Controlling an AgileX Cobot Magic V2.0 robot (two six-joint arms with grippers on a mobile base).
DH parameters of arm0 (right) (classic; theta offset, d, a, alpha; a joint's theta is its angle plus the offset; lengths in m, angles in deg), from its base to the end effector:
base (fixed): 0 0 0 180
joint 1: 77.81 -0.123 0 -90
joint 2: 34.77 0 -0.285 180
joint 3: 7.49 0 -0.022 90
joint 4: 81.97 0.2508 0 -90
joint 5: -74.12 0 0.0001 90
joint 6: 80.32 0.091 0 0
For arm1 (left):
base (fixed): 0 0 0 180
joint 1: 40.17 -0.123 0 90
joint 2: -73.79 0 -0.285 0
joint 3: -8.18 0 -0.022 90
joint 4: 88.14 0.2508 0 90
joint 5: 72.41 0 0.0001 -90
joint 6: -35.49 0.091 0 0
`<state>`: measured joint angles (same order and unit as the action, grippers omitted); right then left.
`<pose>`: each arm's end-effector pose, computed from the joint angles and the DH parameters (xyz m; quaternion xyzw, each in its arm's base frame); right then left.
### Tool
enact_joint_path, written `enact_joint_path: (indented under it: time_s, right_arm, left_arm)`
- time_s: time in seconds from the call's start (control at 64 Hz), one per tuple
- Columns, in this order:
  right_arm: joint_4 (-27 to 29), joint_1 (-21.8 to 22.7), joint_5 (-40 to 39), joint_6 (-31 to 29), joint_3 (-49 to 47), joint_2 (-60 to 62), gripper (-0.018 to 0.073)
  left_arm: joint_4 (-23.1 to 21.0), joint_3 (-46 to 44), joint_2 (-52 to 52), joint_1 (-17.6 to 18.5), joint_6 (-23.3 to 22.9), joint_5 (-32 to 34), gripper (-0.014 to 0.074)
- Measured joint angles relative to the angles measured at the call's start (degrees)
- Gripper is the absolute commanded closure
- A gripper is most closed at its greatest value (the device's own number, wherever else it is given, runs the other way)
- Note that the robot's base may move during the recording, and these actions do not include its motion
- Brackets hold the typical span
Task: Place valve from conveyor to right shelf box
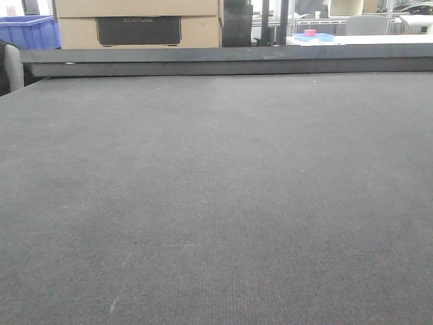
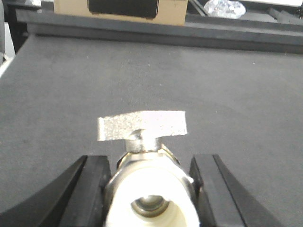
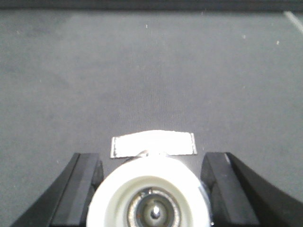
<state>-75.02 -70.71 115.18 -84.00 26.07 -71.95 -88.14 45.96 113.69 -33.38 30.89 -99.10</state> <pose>0.0870 -0.0035 0.3653 0.0402 0.8257 0.0058 0.5626 0.1090 -0.0130 0.3581 0.0151 0.7899 -0.0608 0.6101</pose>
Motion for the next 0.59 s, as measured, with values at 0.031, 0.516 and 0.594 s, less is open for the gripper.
enact_joint_path:
  time_s: [0.031,0.516,0.594]
  right_arm:
    - [0.0,0.0,-0.03,0.0,0.11,0.29,0.0721]
    - [0.0,0.0,-0.13,0.0,0.21,0.73,0.0721]
    - [0.0,0.0,-0.13,0.0,0.21,0.73,0.0721]
  left_arm:
    - [0.0,0.0,-0.11,0.0,-0.02,-0.07,0.0707]
    - [0.0,0.13,-0.24,0.0,-0.12,0.14,0.0707]
    - [0.0,0.13,-0.24,0.0,-0.12,0.14,0.0707]
